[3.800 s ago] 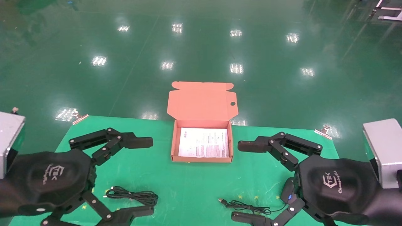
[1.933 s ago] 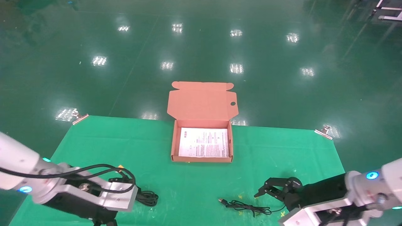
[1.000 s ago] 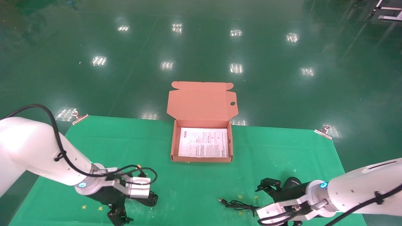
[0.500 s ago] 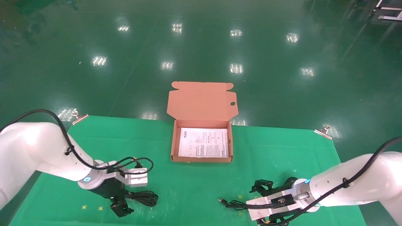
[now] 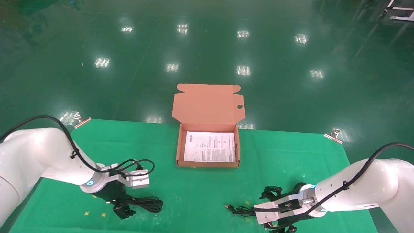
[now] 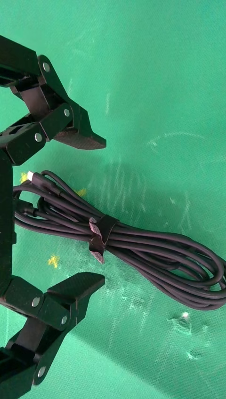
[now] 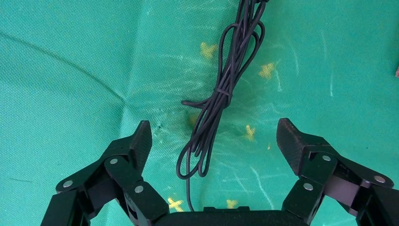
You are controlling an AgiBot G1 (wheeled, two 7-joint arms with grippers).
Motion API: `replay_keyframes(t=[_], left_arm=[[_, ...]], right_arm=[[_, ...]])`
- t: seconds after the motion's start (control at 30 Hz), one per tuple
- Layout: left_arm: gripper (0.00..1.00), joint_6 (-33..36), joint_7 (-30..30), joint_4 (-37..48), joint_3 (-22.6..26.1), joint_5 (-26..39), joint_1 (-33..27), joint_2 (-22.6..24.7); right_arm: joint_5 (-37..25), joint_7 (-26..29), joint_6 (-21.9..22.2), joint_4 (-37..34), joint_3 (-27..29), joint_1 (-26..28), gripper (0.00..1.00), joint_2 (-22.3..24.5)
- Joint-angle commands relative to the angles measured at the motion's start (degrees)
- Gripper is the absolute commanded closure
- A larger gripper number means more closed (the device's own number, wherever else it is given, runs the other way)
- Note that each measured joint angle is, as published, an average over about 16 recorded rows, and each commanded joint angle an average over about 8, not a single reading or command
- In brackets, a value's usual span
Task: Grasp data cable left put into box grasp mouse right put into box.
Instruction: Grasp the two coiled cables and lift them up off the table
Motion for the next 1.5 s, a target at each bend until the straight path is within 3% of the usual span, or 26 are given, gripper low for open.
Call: replay_keyframes(t=[0.03,1.5], left_arm=[[1.00,-0.29,0.12,0.79,-0.02,0.02,-0.04,0.22],[1.00,0.37,-0.15,-0.85,0.03,-0.05,0.06,-0.26]], right_arm=[[0.07,-0.24,0.13,-0.47,0.01,0.03,1.00,-0.14],[0.04,0.18,-0.20,0.59,0.04,-0.06,1.00,0.21]])
